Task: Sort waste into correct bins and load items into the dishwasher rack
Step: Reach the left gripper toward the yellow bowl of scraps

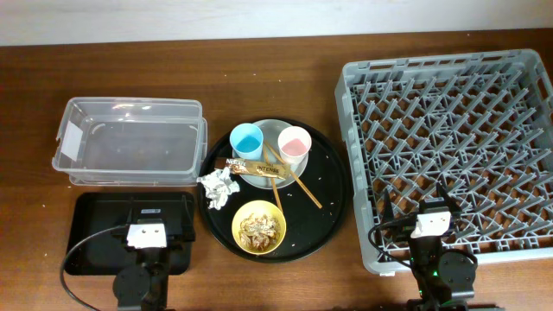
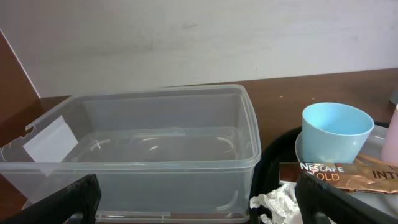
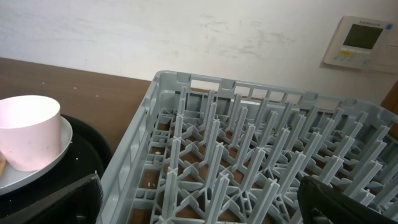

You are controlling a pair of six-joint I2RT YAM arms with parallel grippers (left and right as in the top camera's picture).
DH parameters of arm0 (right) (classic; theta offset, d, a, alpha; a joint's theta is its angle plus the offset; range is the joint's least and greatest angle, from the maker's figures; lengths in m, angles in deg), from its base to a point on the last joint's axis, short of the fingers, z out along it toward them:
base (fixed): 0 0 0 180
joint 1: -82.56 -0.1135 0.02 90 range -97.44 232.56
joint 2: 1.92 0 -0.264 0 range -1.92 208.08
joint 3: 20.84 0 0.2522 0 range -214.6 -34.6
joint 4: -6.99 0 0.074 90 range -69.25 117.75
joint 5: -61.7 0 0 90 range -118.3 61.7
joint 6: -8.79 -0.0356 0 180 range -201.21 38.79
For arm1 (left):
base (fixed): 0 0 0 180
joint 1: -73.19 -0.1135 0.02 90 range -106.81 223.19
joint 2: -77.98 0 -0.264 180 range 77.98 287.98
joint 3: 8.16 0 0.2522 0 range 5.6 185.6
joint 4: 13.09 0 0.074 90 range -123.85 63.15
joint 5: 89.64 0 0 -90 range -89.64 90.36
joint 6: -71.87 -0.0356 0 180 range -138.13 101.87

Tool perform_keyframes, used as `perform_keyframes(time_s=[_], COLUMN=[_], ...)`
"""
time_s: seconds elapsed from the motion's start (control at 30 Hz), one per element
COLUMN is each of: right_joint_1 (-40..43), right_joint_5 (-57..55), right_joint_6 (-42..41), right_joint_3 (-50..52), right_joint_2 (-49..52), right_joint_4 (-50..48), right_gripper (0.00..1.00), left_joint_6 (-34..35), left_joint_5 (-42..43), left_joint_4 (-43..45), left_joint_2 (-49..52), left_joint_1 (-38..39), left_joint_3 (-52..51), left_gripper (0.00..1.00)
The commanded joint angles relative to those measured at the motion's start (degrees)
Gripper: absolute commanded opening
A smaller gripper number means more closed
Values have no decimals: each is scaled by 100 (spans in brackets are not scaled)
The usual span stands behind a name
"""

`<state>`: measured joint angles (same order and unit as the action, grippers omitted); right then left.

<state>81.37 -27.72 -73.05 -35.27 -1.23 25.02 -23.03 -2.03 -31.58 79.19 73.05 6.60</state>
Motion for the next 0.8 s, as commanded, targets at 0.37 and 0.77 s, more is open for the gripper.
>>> perform_keyframes(time_s=[0.37, 0.77], right_joint_1=[20, 20], right_joint_5=[31, 31], right_joint_6=[17, 17], right_joint_3=[35, 35], right_joint_2=[-33, -33], right_joint_4=[20, 20], right_gripper=[98, 98], left_joint_6=[76, 76], left_joint_5=[0, 238], left_joint_4=[11, -2], left_joint_2=[-59, -59], left_joint_1=[-31, -31], left_joint_3=[-48, -46], left_gripper=[99, 99])
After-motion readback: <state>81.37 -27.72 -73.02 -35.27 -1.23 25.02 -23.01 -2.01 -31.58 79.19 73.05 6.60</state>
